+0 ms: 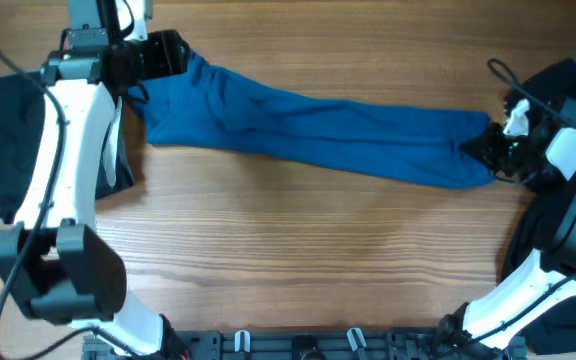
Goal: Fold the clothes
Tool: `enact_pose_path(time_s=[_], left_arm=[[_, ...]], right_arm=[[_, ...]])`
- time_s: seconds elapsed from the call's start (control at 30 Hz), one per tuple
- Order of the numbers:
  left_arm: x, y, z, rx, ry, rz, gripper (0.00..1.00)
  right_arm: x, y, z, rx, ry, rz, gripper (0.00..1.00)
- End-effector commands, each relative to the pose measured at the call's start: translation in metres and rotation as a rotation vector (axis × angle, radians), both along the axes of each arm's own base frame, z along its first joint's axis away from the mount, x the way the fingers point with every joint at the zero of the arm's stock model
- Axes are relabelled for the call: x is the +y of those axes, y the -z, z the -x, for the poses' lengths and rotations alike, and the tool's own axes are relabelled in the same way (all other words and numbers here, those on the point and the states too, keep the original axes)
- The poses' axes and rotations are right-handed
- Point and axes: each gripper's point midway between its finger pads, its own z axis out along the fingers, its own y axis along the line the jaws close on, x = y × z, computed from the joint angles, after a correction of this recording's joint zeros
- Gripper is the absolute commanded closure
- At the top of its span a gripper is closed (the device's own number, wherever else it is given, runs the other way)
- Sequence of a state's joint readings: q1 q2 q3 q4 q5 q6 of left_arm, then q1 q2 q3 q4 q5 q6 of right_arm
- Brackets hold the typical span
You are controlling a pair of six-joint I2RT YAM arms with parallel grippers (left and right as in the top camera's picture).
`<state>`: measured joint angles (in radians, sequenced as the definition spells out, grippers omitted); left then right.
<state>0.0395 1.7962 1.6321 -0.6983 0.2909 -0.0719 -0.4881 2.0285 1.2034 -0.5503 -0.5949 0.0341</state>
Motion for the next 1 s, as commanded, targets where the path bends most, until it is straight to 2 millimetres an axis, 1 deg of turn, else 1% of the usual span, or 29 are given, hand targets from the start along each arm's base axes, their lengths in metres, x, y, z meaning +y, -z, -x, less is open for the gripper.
enact_pose_path(time_s=[0.0, 0.03, 0.07, 0.1, 0.13, 0.17, 0.2, 0.23, 0.27, 0.3, 0.37, 0.4, 0.5, 0.57, 0.6, 0.67, 0.73, 0.77, 0.8, 0.83, 0.87, 0.9, 0.93, 0.97], left_arm=[[-0.006, -0.045, 0.018, -0.081, 0.03, 0.0, 0.27], [-0.006, -0.05, 0.023, -0.081, 0.03, 0.0, 0.26], [-0.006, -0.054, 0.029, -0.079, 0.029, 0.0, 0.26], [-0.007, -0.059, 0.035, -0.078, 0.029, 0.0, 0.26], [-0.007, -0.064, 0.04, -0.08, 0.03, 0.0, 0.26], [-0.007, -0.067, 0.042, -0.086, 0.03, 0.0, 0.26], [-0.007, -0.068, 0.042, -0.088, 0.029, -0.001, 0.26], [-0.007, -0.068, 0.042, -0.088, 0.029, 0.0, 0.26], [-0.007, -0.068, 0.042, -0.088, 0.029, 0.0, 0.26], [-0.007, -0.068, 0.042, -0.088, 0.029, 0.0, 0.26], [-0.007, -0.068, 0.042, -0.088, 0.029, 0.0, 0.25], [-0.007, -0.068, 0.042, -0.088, 0.029, 0.0, 0.25], [-0.007, -0.067, 0.043, -0.081, 0.029, 0.0, 0.25], [-0.007, -0.066, 0.044, -0.074, 0.029, 0.0, 0.25], [-0.007, -0.066, 0.044, -0.074, 0.029, 0.0, 0.25], [-0.007, -0.066, 0.044, -0.074, 0.03, 0.0, 0.25], [-0.007, -0.066, 0.044, -0.08, 0.046, -0.015, 0.24], [-0.007, -0.066, 0.044, -0.081, 0.047, -0.017, 0.24], [-0.007, -0.065, 0.045, -0.08, 0.048, -0.017, 0.24], [-0.007, -0.065, 0.045, -0.077, 0.048, -0.017, 0.24], [-0.007, -0.065, 0.045, -0.077, 0.048, -0.017, 0.24], [-0.007, -0.065, 0.045, -0.077, 0.048, -0.017, 0.24], [-0.007, -0.065, 0.045, -0.076, 0.047, -0.016, 0.23], [-0.007, -0.064, 0.046, -0.073, 0.047, -0.016, 0.23]], right_arm=[[-0.064, -0.029, 0.023, 0.076, 0.17, 0.142, 0.96], [-0.073, -0.049, 0.025, 0.046, 0.16, 0.168, 0.96], [-0.081, -0.075, 0.026, 0.014, 0.16, 0.193, 0.96], [-0.085, -0.101, 0.025, -0.025, 0.163, 0.22, 0.96], [-0.082, -0.121, 0.024, -0.058, 0.16, 0.239, 0.96], [-0.069, -0.141, 0.021, -0.097, 0.134, 0.259, 0.96], [-0.054, -0.15, 0.019, -0.114, 0.101, 0.264, 0.96], [-0.04, -0.153, 0.016, -0.119, 0.068, 0.261, 0.96], [-0.015, -0.153, 0.01, -0.108, 0.03, 0.239, 0.96], [0.005, -0.15, 0.005, -0.094, 0.004, 0.22, 0.96], [0.056, -0.141, -0.007, -0.072, -0.077, 0.191, 0.96], [0.087, -0.135, -0.016, -0.069, -0.115, 0.17, 0.96], [0.146, -0.114, -0.034, -0.061, -0.186, 0.147, 0.92], [0.184, -0.092, -0.038, -0.035, -0.238, 0.128, 0.91], [0.2, -0.082, -0.039, -0.029, -0.268, 0.124, 0.92], [0.223, -0.069, -0.042, -0.024, -0.292, 0.11, 0.92], [0.242, -0.07, -0.047, -0.065, -0.324, 0.088, 0.92], [0.249, -0.071, -0.048, -0.079, -0.336, 0.088, 0.89], [0.256, -0.073, -0.049, -0.091, -0.344, 0.085, 0.79], [0.26, -0.074, -0.05, -0.089, -0.324, 0.071, 0.65], [0.263, -0.077, -0.054, -0.108, -0.319, 0.062, 0.45], [0.265, -0.08, -0.058, -0.129, -0.322, 0.056, 0.42], [0.266, -0.083, -0.058, -0.138, -0.329, 0.038, 0.42], [0.267, -0.087, -0.057, -0.146, -0.341, 0.016, 0.45]])
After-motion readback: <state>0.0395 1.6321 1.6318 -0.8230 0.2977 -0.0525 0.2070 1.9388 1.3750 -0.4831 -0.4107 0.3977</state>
